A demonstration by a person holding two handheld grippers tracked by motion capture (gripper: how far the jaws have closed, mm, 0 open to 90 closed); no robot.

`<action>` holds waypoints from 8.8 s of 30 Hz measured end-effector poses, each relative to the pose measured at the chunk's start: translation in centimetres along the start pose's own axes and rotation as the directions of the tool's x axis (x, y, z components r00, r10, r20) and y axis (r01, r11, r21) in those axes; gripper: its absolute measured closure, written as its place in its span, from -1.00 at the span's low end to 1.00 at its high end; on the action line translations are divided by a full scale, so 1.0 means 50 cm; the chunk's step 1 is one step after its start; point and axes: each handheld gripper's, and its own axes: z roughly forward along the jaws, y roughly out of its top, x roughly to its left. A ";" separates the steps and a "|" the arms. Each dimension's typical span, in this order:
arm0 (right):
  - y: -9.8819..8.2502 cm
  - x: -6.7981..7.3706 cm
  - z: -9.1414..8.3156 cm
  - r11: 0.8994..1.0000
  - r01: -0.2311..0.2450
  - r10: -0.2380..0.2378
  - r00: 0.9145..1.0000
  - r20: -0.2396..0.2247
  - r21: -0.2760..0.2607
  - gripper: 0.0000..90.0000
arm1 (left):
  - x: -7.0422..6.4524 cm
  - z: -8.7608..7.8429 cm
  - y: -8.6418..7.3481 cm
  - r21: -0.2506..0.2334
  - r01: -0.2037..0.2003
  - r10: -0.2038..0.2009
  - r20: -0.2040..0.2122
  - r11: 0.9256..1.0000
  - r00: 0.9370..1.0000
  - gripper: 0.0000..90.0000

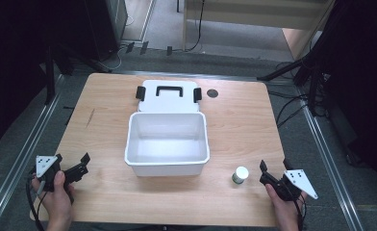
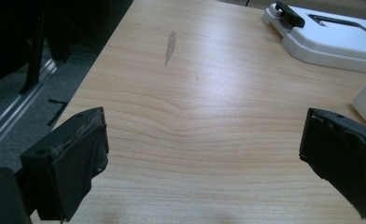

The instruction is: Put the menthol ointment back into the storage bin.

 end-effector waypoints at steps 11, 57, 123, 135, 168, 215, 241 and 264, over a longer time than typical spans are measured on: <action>0.041 0.012 -0.016 0.978 0.081 -0.066 0.994 -0.085 0.191 -0.59 | -0.013 0.005 0.001 -0.017 -0.073 0.072 -0.048 0.997 0.996 -0.96; 0.185 0.170 0.092 0.341 0.579 -0.166 0.812 -0.559 0.740 -0.18 | -0.027 -0.010 -0.009 -0.033 -0.149 0.149 -0.001 0.988 0.989 -0.96; 0.483 0.334 0.127 0.291 0.733 -0.262 0.679 -0.686 0.614 0.14 | -0.012 -0.011 -0.007 -0.043 -0.083 0.085 0.045 0.996 0.995 -0.85; 0.510 0.385 0.129 0.290 0.768 -0.283 0.639 -0.716 0.571 0.14 | -0.010 -0.011 -0.007 -0.041 -0.080 0.082 0.050 0.996 0.995 -0.85; 0.460 0.473 0.171 0.236 0.861 -0.310 0.506 -0.805 0.451 0.14 | -0.005 -0.010 -0.006 -0.035 -0.052 0.054 0.063 0.998 0.997 -0.85; 0.312 0.511 0.249 0.185 0.899 -0.267 0.434 -0.861 0.396 0.14 | -0.001 -0.010 -0.005 -0.031 -0.038 0.040 0.060 0.999 0.997 -0.85; 0.256 0.537 0.270 0.148 0.908 -0.265 0.418 -0.869 0.392 0.14 | -0.012 -0.013 -0.008 -0.038 -0.073 0.074 0.048 0.997 0.996 -0.85; 0.245 0.533 0.276 0.140 0.909 -0.264 0.416 -0.870 0.392 0.05 | -0.008 -0.012 -0.007 -0.031 -0.058 0.060 0.054 0.998 0.997 -0.85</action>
